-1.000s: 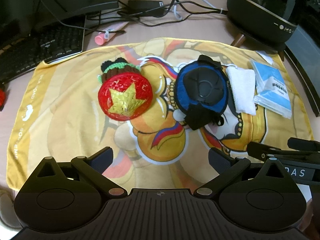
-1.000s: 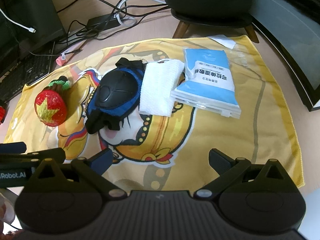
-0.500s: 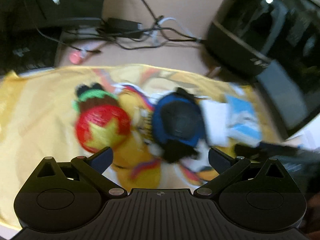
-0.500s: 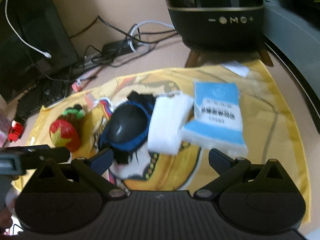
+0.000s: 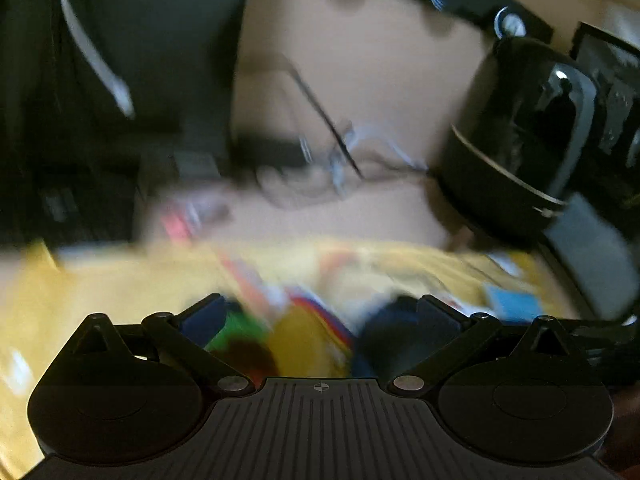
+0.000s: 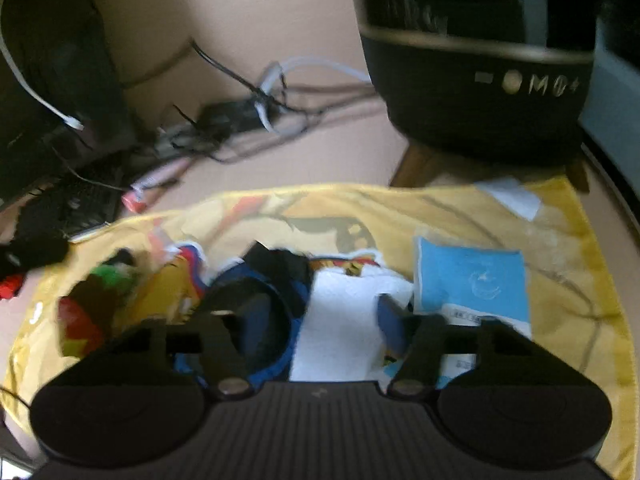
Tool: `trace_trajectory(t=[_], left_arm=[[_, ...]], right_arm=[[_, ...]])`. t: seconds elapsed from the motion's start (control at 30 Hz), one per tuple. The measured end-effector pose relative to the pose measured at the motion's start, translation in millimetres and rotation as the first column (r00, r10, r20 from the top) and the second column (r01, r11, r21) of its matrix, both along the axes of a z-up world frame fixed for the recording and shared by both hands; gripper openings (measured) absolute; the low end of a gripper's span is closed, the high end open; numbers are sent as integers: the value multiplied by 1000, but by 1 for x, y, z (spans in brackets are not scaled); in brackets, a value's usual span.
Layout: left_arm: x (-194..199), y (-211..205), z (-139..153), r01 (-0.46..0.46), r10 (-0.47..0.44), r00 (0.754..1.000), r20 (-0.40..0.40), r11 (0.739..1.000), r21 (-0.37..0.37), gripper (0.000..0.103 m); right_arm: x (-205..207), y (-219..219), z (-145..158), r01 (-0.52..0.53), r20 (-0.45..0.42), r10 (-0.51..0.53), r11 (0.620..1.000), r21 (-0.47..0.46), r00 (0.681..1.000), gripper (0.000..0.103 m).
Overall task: Organize soft objects
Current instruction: 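Grasp the white wipe with the right tool and lift it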
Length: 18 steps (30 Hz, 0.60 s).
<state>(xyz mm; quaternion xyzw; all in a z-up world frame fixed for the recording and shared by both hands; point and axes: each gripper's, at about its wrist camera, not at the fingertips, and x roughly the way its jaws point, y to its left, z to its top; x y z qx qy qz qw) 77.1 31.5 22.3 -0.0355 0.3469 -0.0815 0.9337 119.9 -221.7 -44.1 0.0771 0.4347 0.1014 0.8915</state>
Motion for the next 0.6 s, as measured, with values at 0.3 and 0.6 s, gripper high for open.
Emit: trace_trajectory(t=[0.3, 0.6], left_arm=[[-2, 25, -25, -101, 85, 992, -96, 980, -169, 103], [-9, 15, -11, -22, 9, 999, -52, 966, -259, 103]], right_arm=[[11, 8, -23, -3, -52, -6, 985, -171, 999, 76], [1, 8, -23, 29, 14, -27, 977, -213, 1000, 50]])
